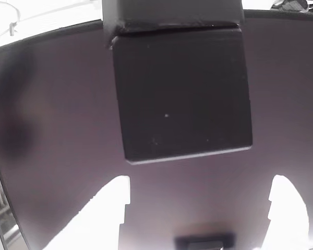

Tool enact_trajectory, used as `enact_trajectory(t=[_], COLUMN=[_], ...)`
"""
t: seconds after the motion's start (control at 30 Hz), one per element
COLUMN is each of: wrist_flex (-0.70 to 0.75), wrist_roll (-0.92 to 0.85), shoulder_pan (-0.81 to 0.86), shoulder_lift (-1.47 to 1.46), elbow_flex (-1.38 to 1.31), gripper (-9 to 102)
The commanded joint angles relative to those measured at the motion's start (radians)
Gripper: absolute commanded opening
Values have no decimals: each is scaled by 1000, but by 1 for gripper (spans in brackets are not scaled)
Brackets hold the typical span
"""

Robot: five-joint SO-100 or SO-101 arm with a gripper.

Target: Stack 3 Blocks on the chosen place.

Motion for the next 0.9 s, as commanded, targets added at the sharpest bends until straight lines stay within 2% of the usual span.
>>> enact_trajectory(t=[0.0,0.1,0.23,0.37,0.57,0.67,0.87], wrist_flex=[155,245,344,354,304,281,196], wrist_roll=[51,138,350,574,979,1126,1164], shoulder_pan=[-5,-11,-23,-35,-20,-28,-34], shoulder_lift=[20,32,38,51,86,140,279], elbow_flex=[-130,-210,-299,-316,-250,-173,57], gripper=[30,25,11,0,0,0,0])
